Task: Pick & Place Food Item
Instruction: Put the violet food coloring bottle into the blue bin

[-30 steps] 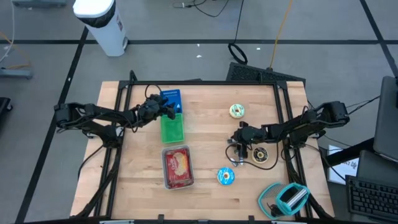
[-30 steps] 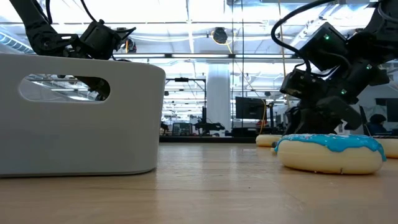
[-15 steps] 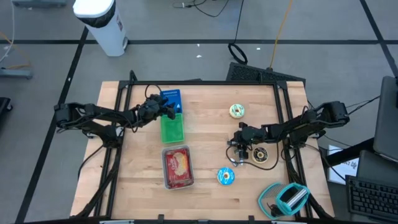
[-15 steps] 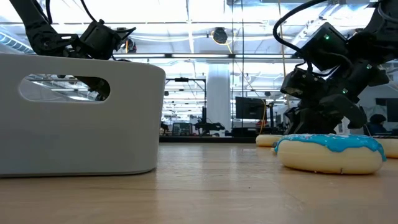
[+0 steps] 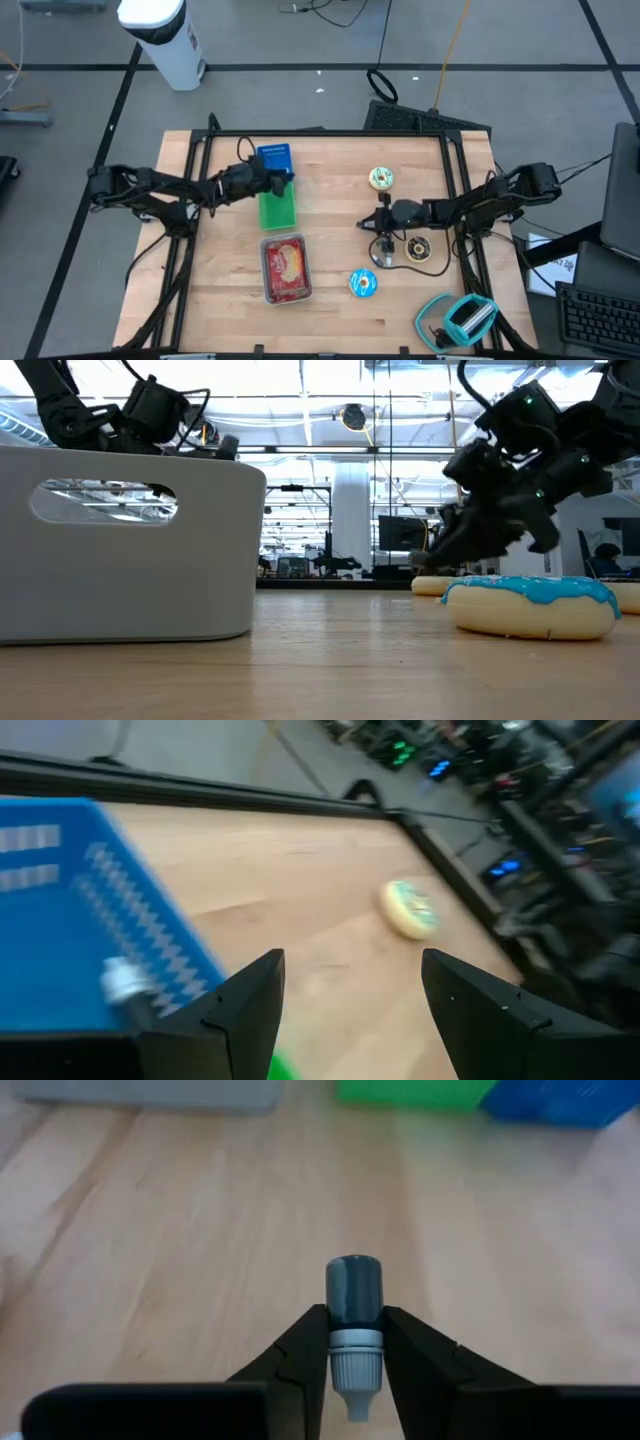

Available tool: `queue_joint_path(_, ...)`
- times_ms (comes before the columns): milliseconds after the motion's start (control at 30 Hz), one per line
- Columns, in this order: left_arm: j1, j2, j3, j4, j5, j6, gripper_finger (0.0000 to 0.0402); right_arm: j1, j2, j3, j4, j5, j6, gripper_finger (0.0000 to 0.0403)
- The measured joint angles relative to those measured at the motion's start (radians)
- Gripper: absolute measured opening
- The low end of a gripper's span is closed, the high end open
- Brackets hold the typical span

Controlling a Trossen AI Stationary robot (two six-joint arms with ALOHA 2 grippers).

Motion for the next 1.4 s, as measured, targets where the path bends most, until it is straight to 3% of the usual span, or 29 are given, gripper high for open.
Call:
queue_joint_path(167, -0.073, 0.000, 0.019, 0.063, 0.000, -0.002, 0.0239, 0.000, -0.001, 0.007, 0.105, 0.033, -0.090, 0.0078)
queue_joint_path(400, -0.164, 0.027, 0.108, 0.056, 0.003, -0.036, 0.0239, 0.000, -0.001, 0.081, 0.093, 0.066, -0.186, 0.0077)
queue_joint_path(733, -0.242, 0.263, 0.353, -0.015, 0.124, -0.064, 0.0239, 0.000, -0.001, 0.163, 0.084, 0.132, -0.304, 0.0081)
queue_joint_path(1033, -0.255, 0.464, 0.520, -0.025, 0.171, -0.048, 0.0239, 0.000, -0.001, 0.175, 0.083, 0.162, -0.324, 0.0081)
queue_joint_path(1400, -0.240, 0.539, 0.584, -0.022, 0.166, -0.046, 0.0239, 0.000, -0.001, 0.174, 0.064, 0.167, -0.325, 0.0082)
